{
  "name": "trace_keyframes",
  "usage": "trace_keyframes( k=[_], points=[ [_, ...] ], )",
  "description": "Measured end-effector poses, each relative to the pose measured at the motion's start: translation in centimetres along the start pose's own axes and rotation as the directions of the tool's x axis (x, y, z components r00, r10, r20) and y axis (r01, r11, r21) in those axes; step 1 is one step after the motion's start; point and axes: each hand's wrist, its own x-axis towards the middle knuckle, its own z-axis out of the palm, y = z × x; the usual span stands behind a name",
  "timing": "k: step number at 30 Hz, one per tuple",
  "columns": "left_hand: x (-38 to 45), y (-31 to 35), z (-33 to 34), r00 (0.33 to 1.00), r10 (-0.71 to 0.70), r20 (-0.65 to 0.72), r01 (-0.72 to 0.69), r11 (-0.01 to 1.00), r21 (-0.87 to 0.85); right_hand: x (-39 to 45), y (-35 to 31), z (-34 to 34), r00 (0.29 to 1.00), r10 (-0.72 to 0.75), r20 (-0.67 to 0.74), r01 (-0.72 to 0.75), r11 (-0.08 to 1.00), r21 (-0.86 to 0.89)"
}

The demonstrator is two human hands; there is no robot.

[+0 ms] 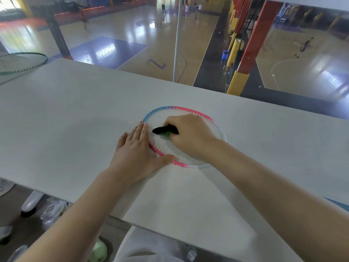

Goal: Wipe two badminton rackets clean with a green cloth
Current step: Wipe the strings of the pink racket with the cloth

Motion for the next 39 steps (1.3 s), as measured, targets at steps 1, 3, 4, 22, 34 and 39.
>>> trace_keyframes(
  k=[1, 3, 4, 22, 34, 39],
  points=[
    [0.1, -0.1, 0.1, 1.0, 0.005, -0.01, -0.005, 1.0, -0.012, 0.0, -0.4, -0.1, 0.999, 0.002, 0.036, -0.004, 0.999, 0.054],
    [0.3, -0.4, 0.3, 0.999, 0.022, -0.025, -0.023, 0.999, -0.025, 0.3, -1.1, -0.5, 0.99, 0.014, 0.142, -0.038, 0.985, 0.17],
    [0.3, -0.4, 0.3, 0.999, 0.029, -0.026, -0.03, 0.999, -0.026, 0.5, -1.3, -0.6, 0.983, 0.027, 0.18, -0.067, 0.974, 0.218],
    [-0.2, 0.1, -0.4, 1.0, -0.006, 0.017, 0.006, 1.0, -0.001, 5.5, 5.8, -0.6, 0.979, 0.137, -0.151, -0.194, 0.852, -0.486],
    [-0.4, 0.2, 0.0, 0.999, 0.0, -0.05, -0.001, 0.999, -0.032, 2.4, -0.3, 1.0, 0.997, 0.027, -0.075, -0.048, 0.955, -0.294],
    [0.1, -0.1, 0.4, 0.993, 0.018, -0.116, -0.03, 0.995, -0.099, 2.0, -3.2, 0.7, 0.995, 0.091, 0.029, -0.091, 0.996, 0.02]
  ],
)
